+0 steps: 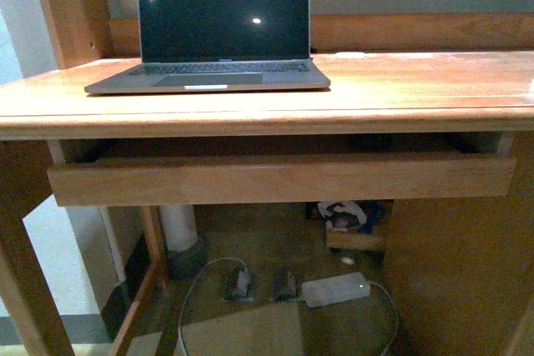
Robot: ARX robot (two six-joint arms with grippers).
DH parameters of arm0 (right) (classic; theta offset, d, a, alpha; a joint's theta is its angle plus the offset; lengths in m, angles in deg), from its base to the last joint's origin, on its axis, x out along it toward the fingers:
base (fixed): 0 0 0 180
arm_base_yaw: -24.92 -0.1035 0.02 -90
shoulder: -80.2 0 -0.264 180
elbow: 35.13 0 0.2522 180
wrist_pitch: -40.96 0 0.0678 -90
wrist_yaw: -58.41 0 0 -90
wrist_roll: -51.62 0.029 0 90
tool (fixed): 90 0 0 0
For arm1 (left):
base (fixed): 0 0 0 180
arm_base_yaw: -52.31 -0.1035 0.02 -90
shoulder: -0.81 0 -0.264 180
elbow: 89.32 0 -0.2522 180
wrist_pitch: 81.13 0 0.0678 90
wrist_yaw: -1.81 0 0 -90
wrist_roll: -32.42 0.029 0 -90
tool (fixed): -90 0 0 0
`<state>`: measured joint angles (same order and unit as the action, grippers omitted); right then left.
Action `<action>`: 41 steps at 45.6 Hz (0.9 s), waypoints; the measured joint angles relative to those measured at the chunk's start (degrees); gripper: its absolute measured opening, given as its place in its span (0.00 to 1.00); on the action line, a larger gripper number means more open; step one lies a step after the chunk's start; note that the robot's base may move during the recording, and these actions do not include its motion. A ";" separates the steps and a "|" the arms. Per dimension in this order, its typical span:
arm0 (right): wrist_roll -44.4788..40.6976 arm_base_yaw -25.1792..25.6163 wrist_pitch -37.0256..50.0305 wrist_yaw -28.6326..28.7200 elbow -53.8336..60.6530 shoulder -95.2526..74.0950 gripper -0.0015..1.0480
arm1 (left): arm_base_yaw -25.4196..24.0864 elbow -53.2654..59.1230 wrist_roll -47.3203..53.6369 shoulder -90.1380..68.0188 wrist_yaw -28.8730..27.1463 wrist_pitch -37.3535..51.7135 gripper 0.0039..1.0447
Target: Place mouse
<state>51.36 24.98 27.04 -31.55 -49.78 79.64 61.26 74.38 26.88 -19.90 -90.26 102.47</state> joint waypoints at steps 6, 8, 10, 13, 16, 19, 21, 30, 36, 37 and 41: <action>0.00 0.00 0.00 0.00 0.00 0.00 0.94 | 0.17 -3.80 -5.05 -21.00 1.01 15.34 0.94; 0.00 0.00 0.02 0.04 0.00 0.00 0.94 | 0.50 -6.40 -7.26 -29.70 1.92 21.51 0.94; 0.00 0.00 0.00 0.00 0.00 0.00 0.94 | 0.50 -8.02 -9.09 -34.62 2.86 24.70 0.94; 0.00 0.00 0.00 0.00 0.00 0.00 0.94 | 0.87 -11.37 -12.13 -43.78 2.99 30.34 0.94; 0.00 0.00 0.00 0.00 0.00 0.00 0.94 | 1.11 -14.93 -15.67 -51.98 5.09 33.66 0.94; 0.00 0.00 0.02 0.02 0.00 0.00 0.94 | 1.07 -17.79 -19.56 -58.03 6.05 35.12 0.94; 0.00 0.00 0.00 0.00 0.00 0.00 0.94 | 1.07 -20.44 -23.02 -63.80 7.98 37.20 0.94; 0.00 0.00 0.00 0.00 0.00 0.00 0.94 | 1.18 -25.66 -34.91 -78.20 9.46 42.97 0.94; 0.00 0.00 0.02 0.00 0.00 0.00 0.94 | 1.62 -26.40 -35.67 -78.55 9.31 43.67 0.94; 0.00 0.00 0.00 0.00 0.00 0.00 0.94 | 1.62 -27.32 -36.17 -79.43 9.84 44.26 0.94; 0.00 0.00 0.00 0.00 0.00 0.00 0.94 | 0.94 -31.34 -38.88 -83.80 11.96 47.82 0.94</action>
<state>51.36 24.98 27.04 -31.55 -49.78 79.64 62.20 43.03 -12.00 -103.70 -78.30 150.29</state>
